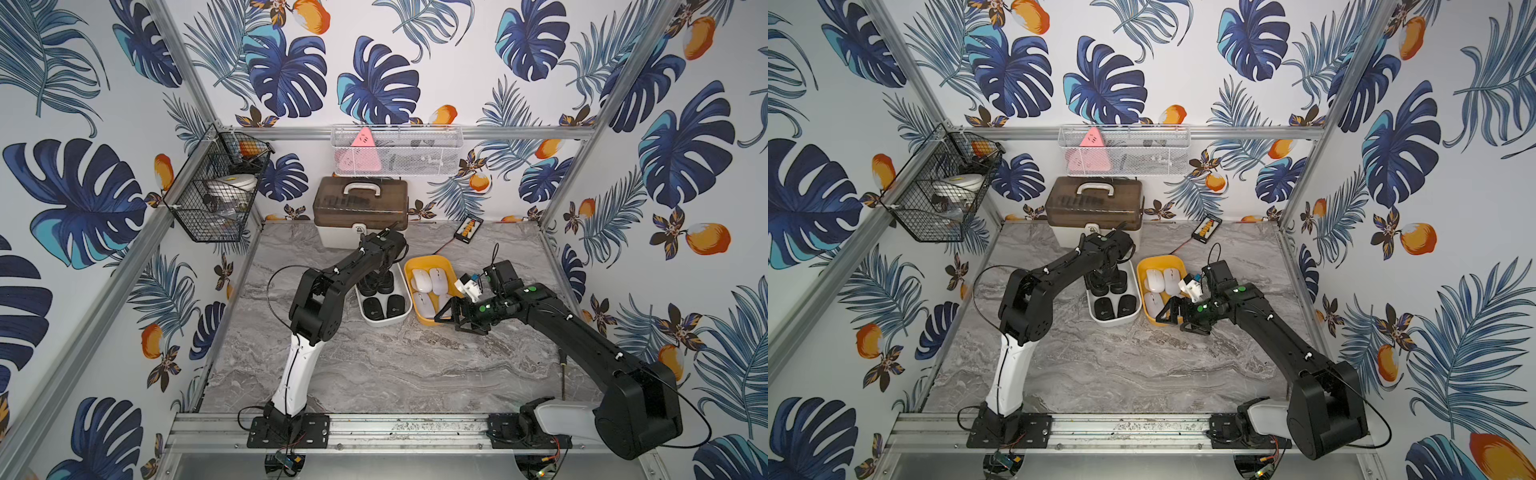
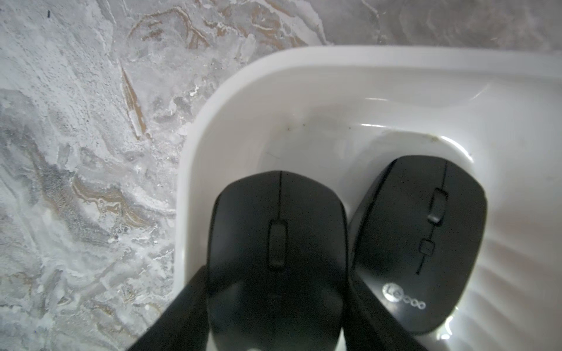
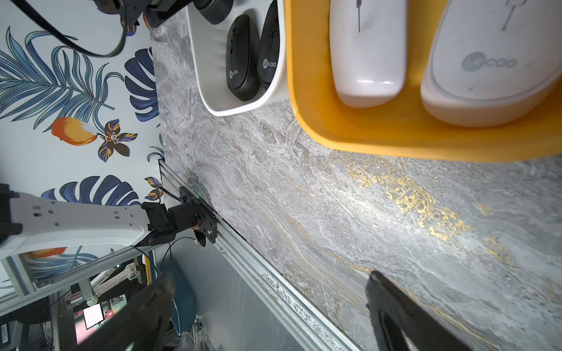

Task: Place the mice by color into the storage box
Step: Place the mouse in the storage box, then reset both arms

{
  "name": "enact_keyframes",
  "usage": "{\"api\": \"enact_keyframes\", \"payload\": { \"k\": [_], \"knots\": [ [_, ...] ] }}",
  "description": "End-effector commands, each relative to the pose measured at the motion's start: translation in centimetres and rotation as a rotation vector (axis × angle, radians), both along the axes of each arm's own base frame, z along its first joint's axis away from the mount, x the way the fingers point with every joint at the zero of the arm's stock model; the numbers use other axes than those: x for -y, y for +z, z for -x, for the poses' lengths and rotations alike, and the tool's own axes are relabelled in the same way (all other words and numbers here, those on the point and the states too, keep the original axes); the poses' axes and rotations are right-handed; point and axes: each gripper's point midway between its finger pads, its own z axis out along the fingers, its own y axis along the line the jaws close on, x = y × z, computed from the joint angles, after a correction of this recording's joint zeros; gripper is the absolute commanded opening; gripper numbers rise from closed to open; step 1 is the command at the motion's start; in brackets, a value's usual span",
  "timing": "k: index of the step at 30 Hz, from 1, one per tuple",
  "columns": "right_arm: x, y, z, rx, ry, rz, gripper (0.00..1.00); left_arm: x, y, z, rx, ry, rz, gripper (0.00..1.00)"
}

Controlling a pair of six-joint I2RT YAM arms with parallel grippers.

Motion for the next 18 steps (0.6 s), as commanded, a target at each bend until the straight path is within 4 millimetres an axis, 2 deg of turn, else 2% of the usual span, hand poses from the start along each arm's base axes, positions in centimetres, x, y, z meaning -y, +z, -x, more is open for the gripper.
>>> {"api": "enact_keyframes", "payload": {
  "k": [1, 5, 10, 13, 18],
  "knots": [
    [-0.2, 0.2, 0.0, 0.016, 0.017, -0.008, 1.0, -0.8, -0.4, 0.5, -0.02, 0.0, -0.049, 0.68],
    [-0.1, 0.3, 0.0, 0.02, 0.016, -0.007, 1.0, -0.8, -0.4, 0.5, -0.014, 0.004, -0.04, 0.77],
    [-0.1, 0.4, -0.2, 0.026, 0.013, -0.004, 1.0, -0.3, 1.5, 0.4, 0.023, 0.003, 0.0, 0.83],
    [-0.1, 0.6, -0.4, 0.035, 0.013, 0.0, 1.0, 0.2, 3.5, 0.6, 0.069, -0.001, 0.055, 0.84],
    [0.4, 0.6, -1.8, 0.061, -0.014, 0.058, 1.0, 1.4, 8.9, 1.4, 0.199, -0.056, 0.179, 0.85]
  ]
}}
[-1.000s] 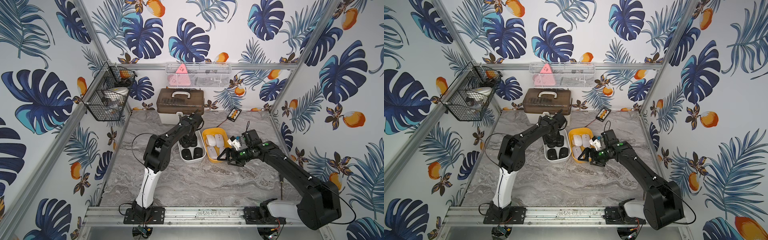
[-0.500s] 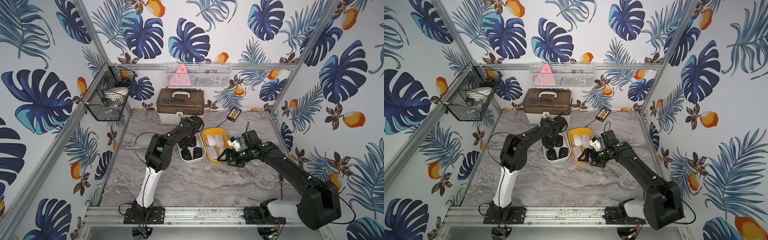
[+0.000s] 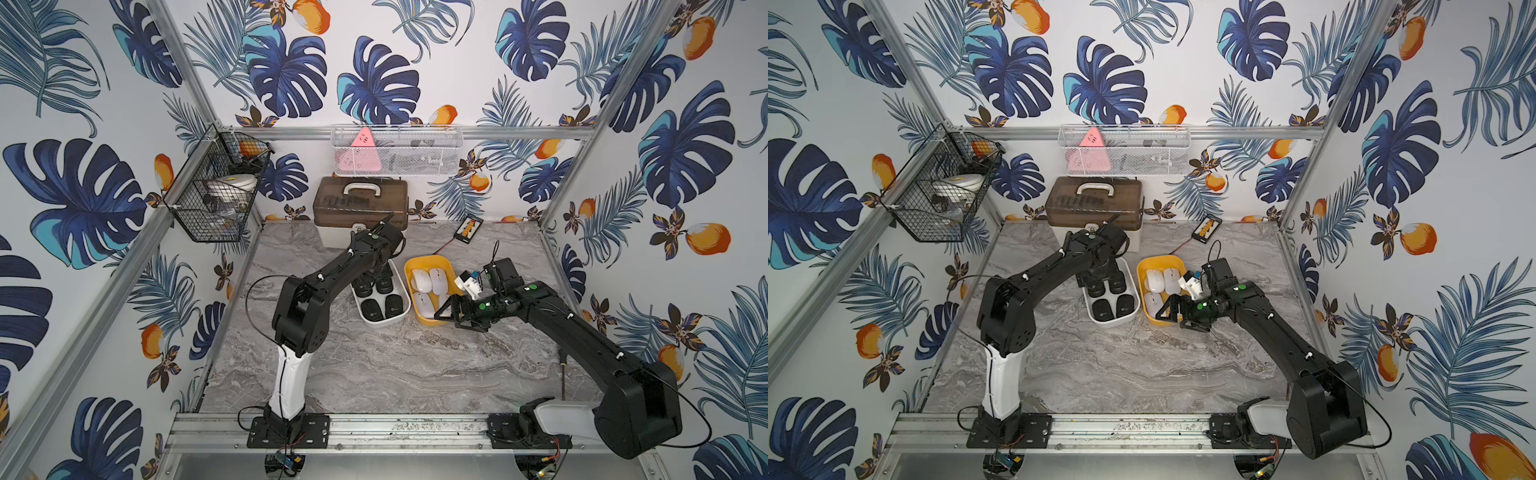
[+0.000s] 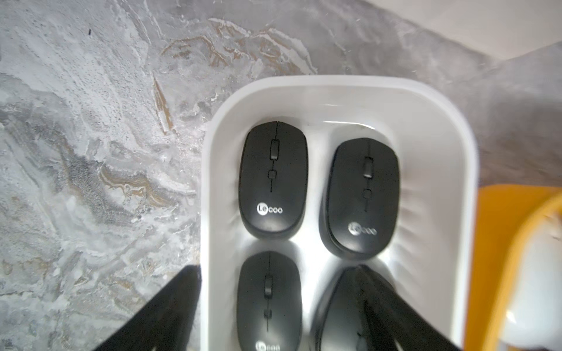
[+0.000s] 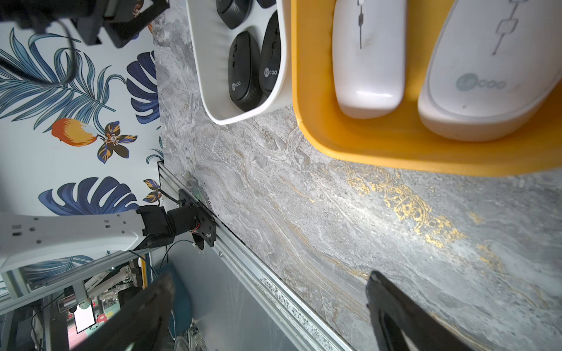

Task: Place the mice by color into the storage box
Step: Reset both arms

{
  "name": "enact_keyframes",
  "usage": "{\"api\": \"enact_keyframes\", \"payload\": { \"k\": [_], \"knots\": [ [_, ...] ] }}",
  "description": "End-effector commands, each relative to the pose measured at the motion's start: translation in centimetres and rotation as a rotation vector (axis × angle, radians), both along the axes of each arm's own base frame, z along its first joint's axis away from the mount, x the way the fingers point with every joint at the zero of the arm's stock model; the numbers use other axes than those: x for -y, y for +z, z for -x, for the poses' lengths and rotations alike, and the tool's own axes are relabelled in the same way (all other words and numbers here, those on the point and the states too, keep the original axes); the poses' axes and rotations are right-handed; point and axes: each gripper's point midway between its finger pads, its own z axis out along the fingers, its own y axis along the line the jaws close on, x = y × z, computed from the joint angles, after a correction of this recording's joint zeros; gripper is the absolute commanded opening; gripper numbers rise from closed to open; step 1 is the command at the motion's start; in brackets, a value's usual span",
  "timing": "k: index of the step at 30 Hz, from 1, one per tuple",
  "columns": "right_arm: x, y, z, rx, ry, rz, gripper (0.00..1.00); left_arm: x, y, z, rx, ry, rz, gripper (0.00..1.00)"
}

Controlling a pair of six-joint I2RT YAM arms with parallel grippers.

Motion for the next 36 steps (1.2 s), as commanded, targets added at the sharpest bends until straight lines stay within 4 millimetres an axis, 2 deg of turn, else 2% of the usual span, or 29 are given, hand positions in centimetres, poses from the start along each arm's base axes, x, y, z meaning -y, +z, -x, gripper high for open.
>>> {"api": "enact_keyframes", "payload": {
  "k": [1, 3, 6, 8, 11, 15, 19, 22, 23, 25, 31, 36],
  "knots": [
    [0.8, -0.3, -1.3, 0.031, -0.022, 0.075, 1.0, 1.2, 3.8, 0.3, 0.107, -0.073, 0.102, 0.85],
    [1.8, -0.6, -2.4, 0.049, -0.048, 0.137, 1.0, 1.0, 6.8, 1.2, 0.198, -0.099, 0.154, 0.87],
    [4.3, -1.0, -4.9, 0.078, -0.147, 0.195, 1.0, -0.2, 11.3, 3.3, 0.362, -0.134, 0.209, 0.92],
    [6.5, -1.2, -7.0, 0.107, -0.228, 0.231, 1.0, -2.4, 13.9, 5.3, 0.459, -0.12, 0.214, 0.97],
    [10.3, -1.5, -9.5, 0.157, -0.329, 0.377, 1.0, -6.3, 15.1, 7.8, 0.557, -0.075, 0.161, 0.99],
    [13.7, -1.3, -12.8, 0.233, -0.406, 0.535, 1.0, -11.7, 13.3, 9.4, 0.574, 0.011, 0.075, 0.99],
    [15.9, -0.8, -16.1, 0.311, -0.517, 0.547, 1.0, -16.1, 9.5, 9.4, 0.52, 0.082, -0.09, 0.99],
    [17.8, -0.4, -17.9, 0.399, -0.606, 0.577, 1.0, -19.2, 6.2, 8.7, 0.476, 0.156, -0.154, 0.99],
    [18.2, -0.2, -18.3, 0.425, -0.632, 0.58, 1.0, -19.9, 5.2, 8.4, 0.461, 0.164, -0.162, 0.99],
    [18.8, -1.6, -18.5, 0.474, -0.651, 0.595, 1.0, -21.1, 3.5, 7.6, 0.444, 0.167, -0.162, 0.99],
    [20.2, -4.8, -18.9, 0.628, -0.694, 0.641, 1.0, -23.8, 0.5, 5.7, 0.513, 0.147, -0.201, 0.99],
    [21.4, -6.9, -17.9, 0.663, -0.696, 0.722, 1.0, -23.7, -1.0, 5.5, 0.569, 0.038, -0.269, 0.99]
  ]
}}
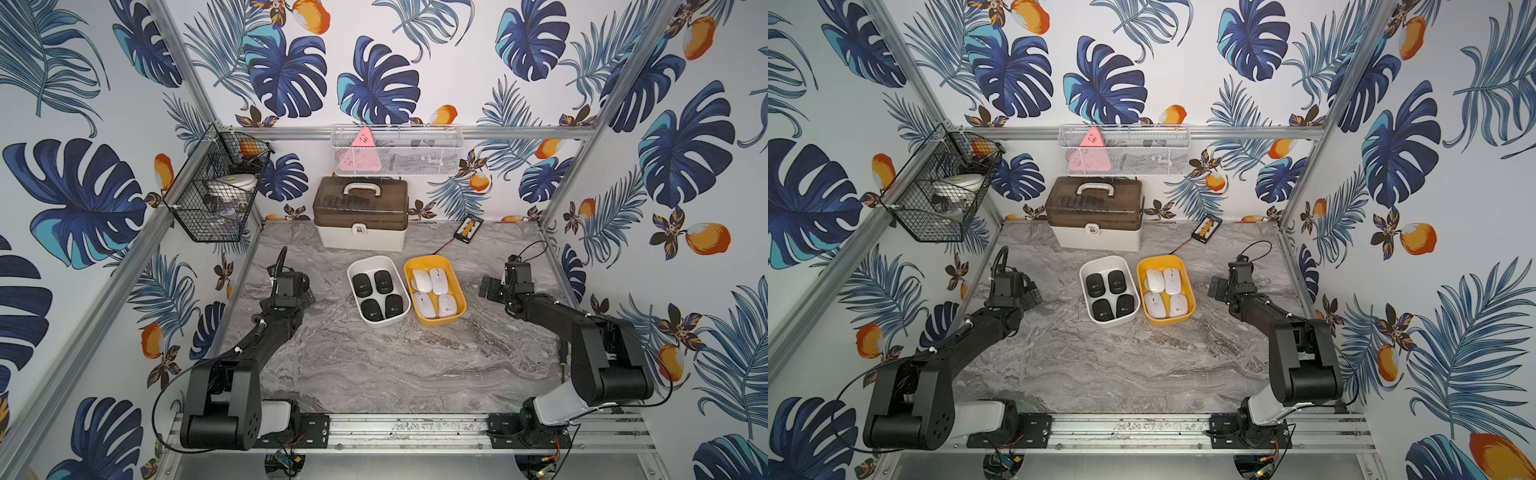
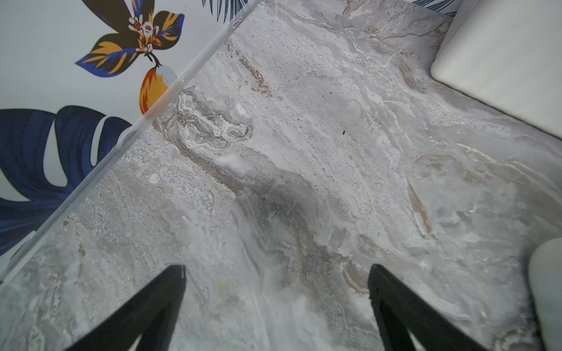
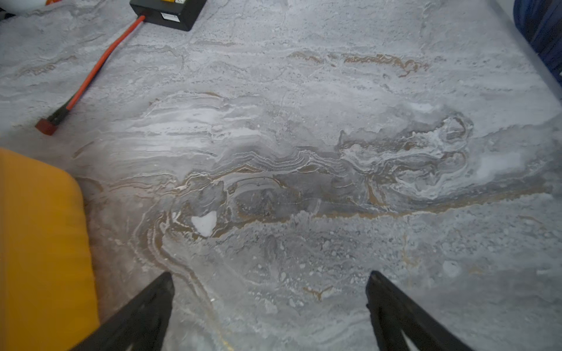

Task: Place the mice by color into the storage box
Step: Reset both arms

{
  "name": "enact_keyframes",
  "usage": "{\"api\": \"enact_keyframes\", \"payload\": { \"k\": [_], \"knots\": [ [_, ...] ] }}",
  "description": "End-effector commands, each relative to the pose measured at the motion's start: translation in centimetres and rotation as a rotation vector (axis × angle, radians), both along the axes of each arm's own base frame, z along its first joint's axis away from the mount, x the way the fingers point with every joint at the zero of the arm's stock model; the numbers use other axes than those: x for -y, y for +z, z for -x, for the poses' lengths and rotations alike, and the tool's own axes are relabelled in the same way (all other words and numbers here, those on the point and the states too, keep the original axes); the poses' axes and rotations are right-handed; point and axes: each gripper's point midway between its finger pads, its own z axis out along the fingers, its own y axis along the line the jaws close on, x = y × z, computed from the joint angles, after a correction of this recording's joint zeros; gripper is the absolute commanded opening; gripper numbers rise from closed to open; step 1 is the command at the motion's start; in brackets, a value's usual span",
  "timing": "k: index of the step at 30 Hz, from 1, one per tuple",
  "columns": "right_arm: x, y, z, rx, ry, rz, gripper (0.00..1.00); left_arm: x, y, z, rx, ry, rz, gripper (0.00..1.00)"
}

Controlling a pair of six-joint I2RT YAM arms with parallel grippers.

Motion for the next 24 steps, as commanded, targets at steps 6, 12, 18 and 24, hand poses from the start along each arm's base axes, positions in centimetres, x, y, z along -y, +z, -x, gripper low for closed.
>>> {"api": "enact_keyframes", "payload": {
  "k": [6, 12, 18, 24],
  "knots": [
    [1.0, 2.2, -0.4, 0.317, 0.016, 0.091, 1.0, 1.5, 0.7, -1.7, 0.231, -0.204, -0.136, 0.99],
    [-0.8, 0.4, -0.4, 0.382, 0.132, 0.096, 1.0, 6.6, -1.0, -6.0, 0.281, -0.455, -0.088, 0.99],
    [-0.8, 0.3, -0.2, 0.354, 0.125, 0.095, 1.0, 6.3, -1.8, -4.9, 0.307, -0.392, -0.149, 0.99],
    [-0.9, 0.4, -0.3, 0.373, 0.132, 0.099, 1.0, 6.3, -1.7, -4.9, 0.31, -0.392, -0.15, 0.99]
  ]
}}
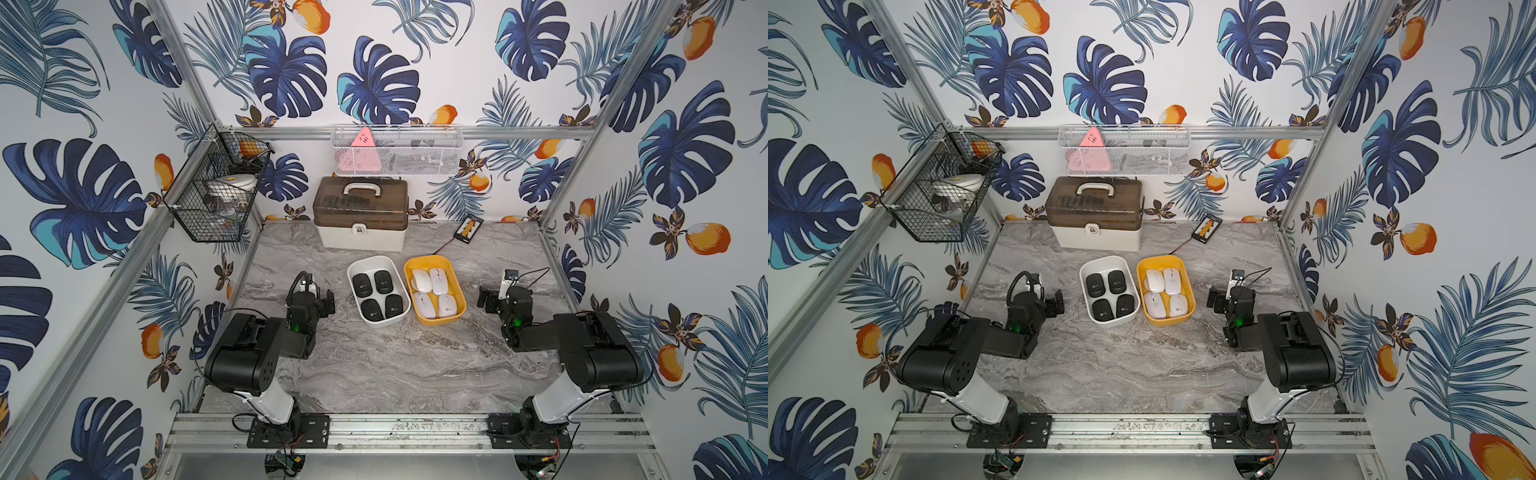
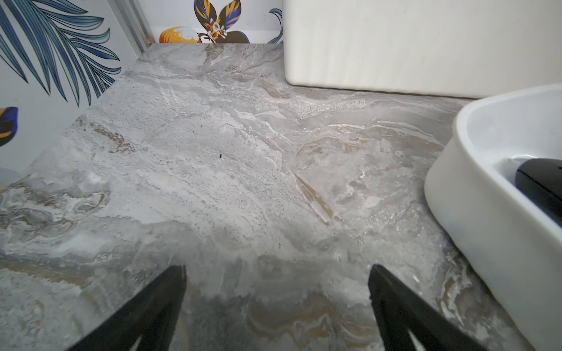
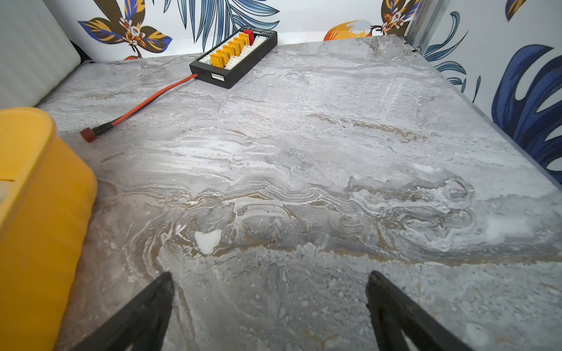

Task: Place the mice by color into the storage box
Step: Reset both arms

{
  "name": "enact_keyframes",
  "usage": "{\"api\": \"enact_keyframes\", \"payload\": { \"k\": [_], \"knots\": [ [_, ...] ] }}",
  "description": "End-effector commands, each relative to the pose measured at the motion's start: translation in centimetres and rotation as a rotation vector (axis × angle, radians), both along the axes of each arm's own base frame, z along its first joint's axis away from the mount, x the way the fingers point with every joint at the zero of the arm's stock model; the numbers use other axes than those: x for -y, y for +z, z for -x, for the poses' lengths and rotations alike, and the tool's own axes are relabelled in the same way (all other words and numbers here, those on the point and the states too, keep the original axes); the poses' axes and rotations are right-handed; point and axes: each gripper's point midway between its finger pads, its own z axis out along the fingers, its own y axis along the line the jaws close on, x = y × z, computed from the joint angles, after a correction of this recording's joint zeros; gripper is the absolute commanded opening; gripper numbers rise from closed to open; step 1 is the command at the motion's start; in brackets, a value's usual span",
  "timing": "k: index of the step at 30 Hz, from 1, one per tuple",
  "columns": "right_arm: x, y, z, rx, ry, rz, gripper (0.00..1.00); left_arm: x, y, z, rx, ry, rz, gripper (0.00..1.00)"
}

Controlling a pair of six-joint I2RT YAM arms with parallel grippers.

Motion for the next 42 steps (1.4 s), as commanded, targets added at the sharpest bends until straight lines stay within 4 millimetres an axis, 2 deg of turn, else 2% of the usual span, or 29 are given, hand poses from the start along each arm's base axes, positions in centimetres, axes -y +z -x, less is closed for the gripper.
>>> {"api": "enact_keyframes", "payload": {
  "k": [1, 16, 17, 18, 19, 20, 21, 23, 24, 25, 28, 30, 32, 42],
  "knots": [
    [-0.1, 1.2, -0.6, 0.062, 0.01, 0.007, 1.0, -0.2, 1.5, -0.5, 0.064, 0.006, -0.016, 0.99],
    [-0.2, 1.1, -0.5, 0.051, 0.017, 0.007, 1.0, -0.2, 1.6, -0.5, 0.069, 0.004, -0.016, 0.99],
    [-0.9, 1.1, -0.5, 0.049, 0.053, 0.003, 1.0, -0.2, 1.7, -0.5, 0.07, 0.002, -0.016, 0.99],
    [-3.4, 1.3, -0.4, 0.058, 0.214, 0.001, 1.0, 1.3, 1.5, -0.7, 0.06, -0.09, -0.009, 0.99],
    [-4.7, 1.5, 0.4, 0.079, 0.299, 0.003, 1.0, 3.5, 1.4, -0.9, 0.05, -0.224, -0.001, 0.99],
    [-5.1, 1.6, 1.1, 0.092, 0.332, 0.002, 1.0, 4.5, 1.7, -0.6, 0.063, -0.293, -0.014, 0.99],
    [-5.1, 1.7, 1.2, 0.101, 0.328, 0.002, 1.0, 4.2, 1.7, -0.6, 0.07, -0.275, -0.012, 0.99],
    [-2.9, 1.8, 0.9, 0.128, 0.191, 0.001, 1.0, 2.8, 1.4, -1.0, 0.047, -0.185, -0.01, 0.99],
    [-0.4, 2.0, 1.0, 0.147, 0.034, -0.005, 1.0, 1.3, 1.4, -1.2, 0.038, -0.089, -0.01, 0.99],
    [2.2, 1.8, 1.3, 0.145, -0.124, -0.04, 1.0, 0.9, 1.4, -0.9, 0.051, -0.07, -0.011, 0.99],
    [1.8, 1.7, 1.1, 0.117, -0.086, -0.036, 1.0, 0.8, 1.4, -0.9, 0.05, -0.059, -0.01, 0.99],
    [-0.2, 1.5, 0.0, 0.099, 0.044, -0.033, 1.0, 0.8, 1.4, -0.9, 0.049, -0.059, -0.012, 0.99],
    [-1.4, 0.7, -0.6, 0.019, 0.112, -0.035, 1.0, 0.8, 1.4, -0.9, 0.049, -0.06, -0.013, 0.99],
    [-1.0, 0.9, -0.6, 0.036, 0.085, -0.024, 1.0, 0.8, 1.4, -0.9, 0.05, -0.059, -0.013, 0.99]
  ]
}}
